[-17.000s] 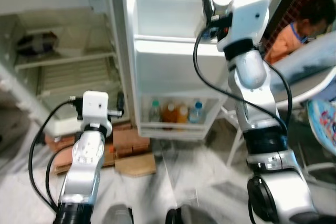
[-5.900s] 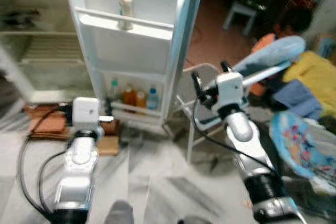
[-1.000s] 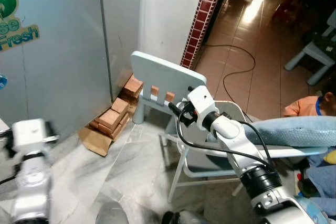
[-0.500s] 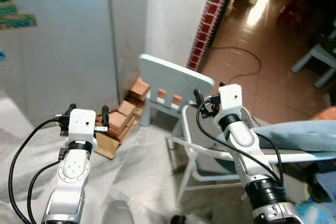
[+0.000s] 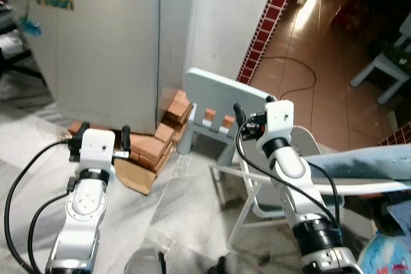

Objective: Restocking fridge

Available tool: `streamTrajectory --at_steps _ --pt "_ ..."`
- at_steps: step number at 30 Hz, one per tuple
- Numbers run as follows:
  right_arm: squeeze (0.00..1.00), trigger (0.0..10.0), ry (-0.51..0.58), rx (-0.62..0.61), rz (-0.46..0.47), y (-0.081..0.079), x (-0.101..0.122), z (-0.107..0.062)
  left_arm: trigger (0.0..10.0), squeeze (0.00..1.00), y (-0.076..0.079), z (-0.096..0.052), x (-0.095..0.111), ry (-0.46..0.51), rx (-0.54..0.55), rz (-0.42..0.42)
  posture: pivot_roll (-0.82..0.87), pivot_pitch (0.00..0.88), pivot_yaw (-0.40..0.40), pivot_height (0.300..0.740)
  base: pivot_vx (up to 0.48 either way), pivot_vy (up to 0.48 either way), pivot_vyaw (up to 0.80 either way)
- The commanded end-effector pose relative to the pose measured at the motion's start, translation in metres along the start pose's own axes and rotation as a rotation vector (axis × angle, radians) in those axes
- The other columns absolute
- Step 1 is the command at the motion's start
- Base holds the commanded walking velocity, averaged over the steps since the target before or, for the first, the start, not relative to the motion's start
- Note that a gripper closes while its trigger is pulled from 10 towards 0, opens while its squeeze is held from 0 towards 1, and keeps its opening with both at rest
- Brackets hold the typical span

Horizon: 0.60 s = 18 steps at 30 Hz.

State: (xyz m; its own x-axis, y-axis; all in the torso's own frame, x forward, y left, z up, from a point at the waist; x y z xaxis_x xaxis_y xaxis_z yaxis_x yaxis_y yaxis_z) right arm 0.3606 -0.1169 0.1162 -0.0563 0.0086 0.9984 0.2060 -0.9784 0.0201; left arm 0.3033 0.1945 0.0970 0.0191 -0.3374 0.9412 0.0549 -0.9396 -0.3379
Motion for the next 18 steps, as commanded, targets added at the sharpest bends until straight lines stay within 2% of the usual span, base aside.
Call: streamTrajectory --at_steps 1,11,18 --pt "0.0 10.0 -0.015 -0.027 -0.011 0.0105 -0.0035 -0.0015 10.0 0.0 0.0104 0.0001 0.0042 0.007 -0.036 -0.014 0.13 0.054 -0.11 0.74 0.0 0.458 0.0" --pt "0.0 10.0 -0.018 -0.024 -0.01 0.0103 -0.0037 -0.001 10.0 0.0 0.0122 0.0 0.0047 0.003 -0.04 -0.02 0.13 0.057 -0.111 0.74 0.0 0.454 0.0" --pt "0.0 10.0 -0.021 -0.022 -0.013 0.0111 -0.0043 -0.0012 10.0 0.0 0.0131 0.0 0.0061 0.002 -0.044 -0.021 0.12 0.059 -0.11 0.74 0.0 0.45 -0.58"
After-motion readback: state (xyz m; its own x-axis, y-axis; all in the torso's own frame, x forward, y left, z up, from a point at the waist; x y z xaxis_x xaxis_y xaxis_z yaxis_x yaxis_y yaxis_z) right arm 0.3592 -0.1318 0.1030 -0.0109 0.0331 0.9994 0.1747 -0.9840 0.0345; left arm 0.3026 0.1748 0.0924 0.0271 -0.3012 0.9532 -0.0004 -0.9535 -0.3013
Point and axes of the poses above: a point about 5 cm out from each wrist's last joint towards the gripper, its own z axis pointing out of the wrist towards the gripper, its own x axis along the axis of the wrist's last joint, y = z × x, the point moved 5 cm from there along z, pointing out of the wrist towards the gripper, and after that the axes turned 3 degrees about z, right-handed, at the moved point
